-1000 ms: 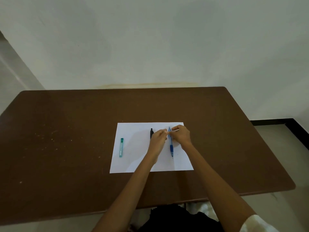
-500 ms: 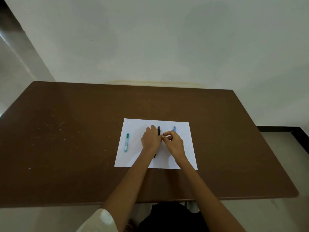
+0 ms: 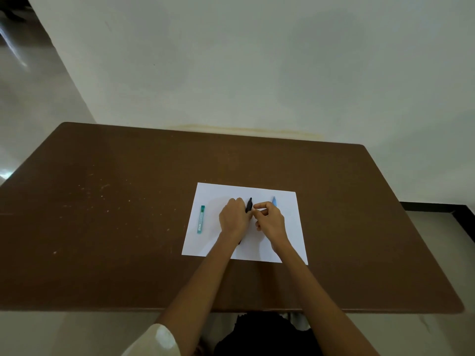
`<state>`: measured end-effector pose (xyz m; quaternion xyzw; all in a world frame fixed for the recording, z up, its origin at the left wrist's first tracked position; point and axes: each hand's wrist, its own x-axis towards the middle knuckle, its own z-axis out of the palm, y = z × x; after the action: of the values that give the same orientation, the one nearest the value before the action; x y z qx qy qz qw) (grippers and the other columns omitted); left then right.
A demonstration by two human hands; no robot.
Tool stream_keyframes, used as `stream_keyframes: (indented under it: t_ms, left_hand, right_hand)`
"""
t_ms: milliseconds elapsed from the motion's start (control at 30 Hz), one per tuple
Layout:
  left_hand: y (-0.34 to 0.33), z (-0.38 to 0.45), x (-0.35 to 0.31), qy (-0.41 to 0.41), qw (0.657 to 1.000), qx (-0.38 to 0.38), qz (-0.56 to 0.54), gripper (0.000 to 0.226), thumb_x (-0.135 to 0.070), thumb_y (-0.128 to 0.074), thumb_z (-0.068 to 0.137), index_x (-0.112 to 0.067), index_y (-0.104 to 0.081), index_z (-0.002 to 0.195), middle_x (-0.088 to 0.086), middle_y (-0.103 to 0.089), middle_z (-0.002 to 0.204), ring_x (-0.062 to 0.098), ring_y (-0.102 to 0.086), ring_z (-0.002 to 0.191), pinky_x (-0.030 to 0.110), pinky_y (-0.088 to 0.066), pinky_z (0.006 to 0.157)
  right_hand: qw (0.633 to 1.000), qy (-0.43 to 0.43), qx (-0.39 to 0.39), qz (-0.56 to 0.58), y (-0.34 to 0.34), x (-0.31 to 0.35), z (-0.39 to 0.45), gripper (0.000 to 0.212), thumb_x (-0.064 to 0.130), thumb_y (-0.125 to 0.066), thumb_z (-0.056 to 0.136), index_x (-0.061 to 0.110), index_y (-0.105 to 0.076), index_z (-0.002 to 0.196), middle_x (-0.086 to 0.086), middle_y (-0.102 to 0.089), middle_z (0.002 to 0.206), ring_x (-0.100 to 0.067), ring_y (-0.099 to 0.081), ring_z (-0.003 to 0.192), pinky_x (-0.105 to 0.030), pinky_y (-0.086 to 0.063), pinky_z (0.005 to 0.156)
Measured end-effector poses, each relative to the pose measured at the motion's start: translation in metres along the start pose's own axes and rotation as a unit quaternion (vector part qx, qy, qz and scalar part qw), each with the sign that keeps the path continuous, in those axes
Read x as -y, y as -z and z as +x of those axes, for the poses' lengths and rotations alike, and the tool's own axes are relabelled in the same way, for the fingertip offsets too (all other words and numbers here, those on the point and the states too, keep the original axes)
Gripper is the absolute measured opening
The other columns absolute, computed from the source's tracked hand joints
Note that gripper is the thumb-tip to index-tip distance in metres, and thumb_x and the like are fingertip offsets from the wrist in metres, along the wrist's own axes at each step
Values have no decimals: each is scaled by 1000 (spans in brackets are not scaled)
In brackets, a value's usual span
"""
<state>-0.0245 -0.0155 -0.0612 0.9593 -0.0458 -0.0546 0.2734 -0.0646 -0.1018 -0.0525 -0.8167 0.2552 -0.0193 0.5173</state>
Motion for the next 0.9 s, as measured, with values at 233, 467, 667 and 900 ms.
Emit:
stream_keyframes:
  t_ms: [233, 467, 667, 900]
  left_hand:
    - [5, -1, 5, 29, 999, 14, -44, 26, -29, -59, 88, -8, -60, 102, 10, -66, 101, 22, -63, 88, 23, -45, 72]
    - [5, -7, 21, 16, 979, -1, -204, 31, -17, -62, 87, -6, -61, 116, 14, -64, 111, 24, -62, 93, 23, -47, 84]
    - [12, -4, 26, 40, 955, 48, -291, 21, -20, -50, 94, -11, -57, 111, 4, -60, 103, 14, -61, 70, 6, -44, 60]
    - [18, 1, 18, 86, 937, 48, -336, 23, -30, -32, 99, -18, -46, 85, 2, -51, 75, 10, -45, 59, 15, -36, 53]
  right_hand:
    - [1000, -7, -12, 9, -2, 9, 7, 21, 18, -53, 93, 8, -57, 111, -16, -66, 104, -20, -60, 75, -21, -50, 66]
    - [997, -56, 6, 61, -3, 21, 15, 37, 22, -54, 93, 5, -50, 126, -13, -59, 116, -27, -63, 97, -25, -53, 71]
    - [994, -19, 32, 105, -9, 43, 18, 21, 20, -62, 88, 2, -69, 94, -12, -66, 86, -17, -61, 74, -22, -55, 69]
    - [995, 6, 89, 33, -13, 61, 20, 31, 21, -57, 92, -6, -66, 100, -20, -68, 93, -24, -65, 83, -34, -55, 86]
